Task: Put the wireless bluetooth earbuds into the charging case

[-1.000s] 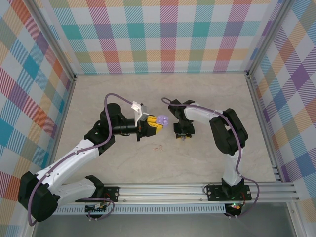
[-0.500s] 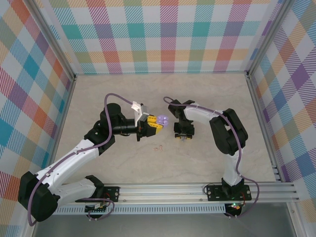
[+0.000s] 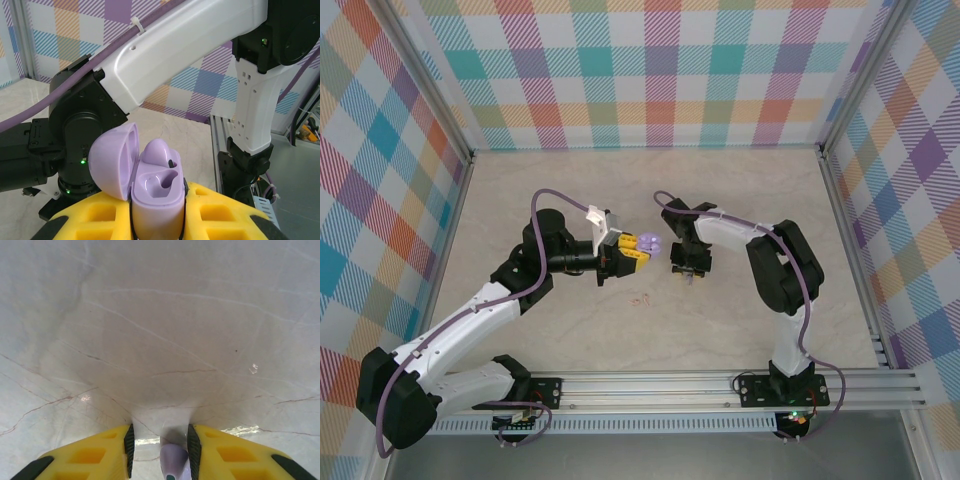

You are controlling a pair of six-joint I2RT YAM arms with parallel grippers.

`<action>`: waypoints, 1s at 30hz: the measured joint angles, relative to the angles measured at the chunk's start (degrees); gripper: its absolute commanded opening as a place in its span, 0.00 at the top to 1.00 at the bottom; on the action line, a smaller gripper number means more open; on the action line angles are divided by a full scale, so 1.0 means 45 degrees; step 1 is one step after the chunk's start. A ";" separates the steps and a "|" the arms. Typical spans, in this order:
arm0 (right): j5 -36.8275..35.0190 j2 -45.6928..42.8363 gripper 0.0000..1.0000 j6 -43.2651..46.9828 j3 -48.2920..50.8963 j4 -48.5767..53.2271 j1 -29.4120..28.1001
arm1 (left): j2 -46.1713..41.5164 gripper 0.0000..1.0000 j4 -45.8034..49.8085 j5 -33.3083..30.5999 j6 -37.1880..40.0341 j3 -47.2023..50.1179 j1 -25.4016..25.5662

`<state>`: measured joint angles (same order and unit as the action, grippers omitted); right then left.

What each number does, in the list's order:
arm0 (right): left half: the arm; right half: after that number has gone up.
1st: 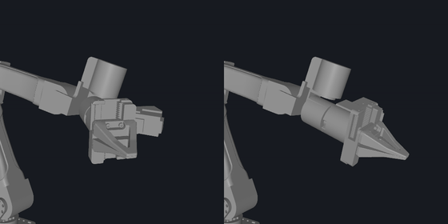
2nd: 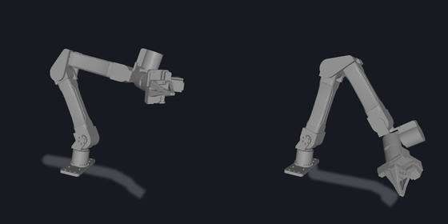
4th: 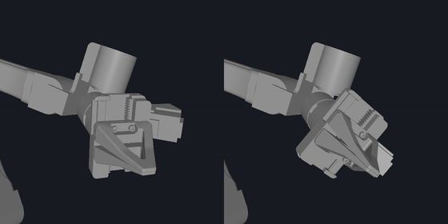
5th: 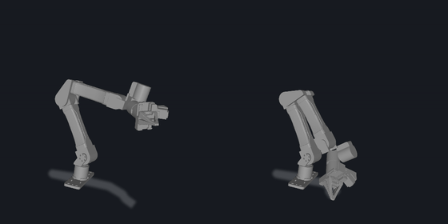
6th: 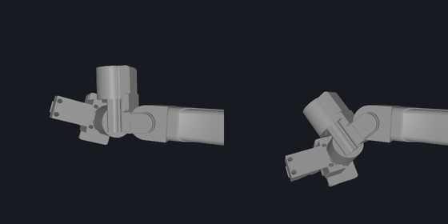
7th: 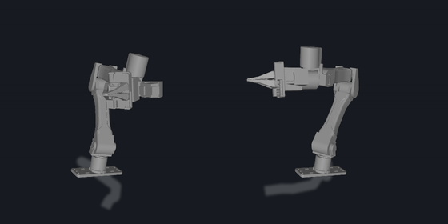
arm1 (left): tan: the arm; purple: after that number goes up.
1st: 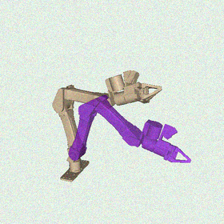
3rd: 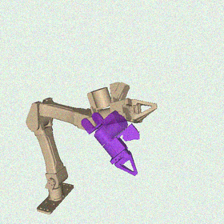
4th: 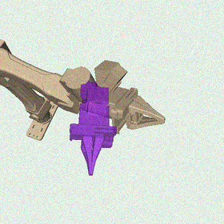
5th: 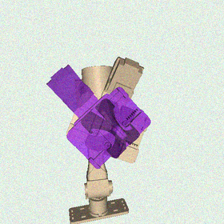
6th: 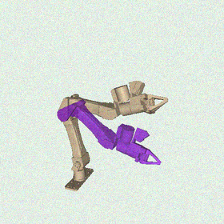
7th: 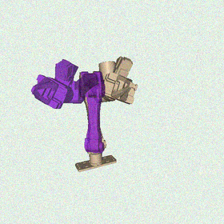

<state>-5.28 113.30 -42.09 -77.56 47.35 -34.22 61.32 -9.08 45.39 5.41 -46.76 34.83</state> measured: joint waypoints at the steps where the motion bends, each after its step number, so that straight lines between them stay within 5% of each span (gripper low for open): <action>1: -0.0005 0.0000 0.63 -0.0029 0.0000 0.0000 0.0000 | -0.0005 0.89 0.0000 0.0000 0.0005 0.0000 0.0000; 30: 0.0189 -0.0024 0.65 0.0495 -0.0005 0.0724 -0.0005 | -0.0165 0.89 -0.0005 -0.0005 0.0000 0.0029 0.0000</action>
<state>-4.43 113.19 -39.86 -77.58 50.61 -34.24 60.58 -9.10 45.36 5.41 -46.63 34.83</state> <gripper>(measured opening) 0.360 0.215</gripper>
